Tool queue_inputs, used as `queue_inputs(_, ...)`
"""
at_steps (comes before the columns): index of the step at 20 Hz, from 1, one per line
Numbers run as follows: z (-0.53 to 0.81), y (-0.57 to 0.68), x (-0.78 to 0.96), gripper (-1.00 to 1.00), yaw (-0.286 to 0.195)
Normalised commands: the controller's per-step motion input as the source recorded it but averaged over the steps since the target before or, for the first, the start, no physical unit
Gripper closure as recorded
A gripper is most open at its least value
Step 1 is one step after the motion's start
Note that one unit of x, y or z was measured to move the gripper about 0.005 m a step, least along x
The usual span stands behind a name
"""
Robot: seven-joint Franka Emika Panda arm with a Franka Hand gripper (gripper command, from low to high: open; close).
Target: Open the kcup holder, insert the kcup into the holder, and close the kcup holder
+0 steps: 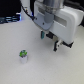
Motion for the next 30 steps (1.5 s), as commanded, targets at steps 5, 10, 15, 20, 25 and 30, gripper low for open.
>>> queue_inputs(5, 0.08, -0.48, -0.02, -1.0, -0.276)
queue_inputs(10, 0.01, -0.42, -0.06, -1.0, -0.304)
queue_inputs(15, -0.01, -0.44, -0.06, -1.0, -0.298)
queue_inputs(20, -0.17, -0.46, -0.18, -1.0, -0.292)
queue_inputs(25, -0.3, -0.49, -0.24, -1.0, -0.285)
queue_inputs(30, -0.33, -0.5, -0.19, -1.0, -0.282)
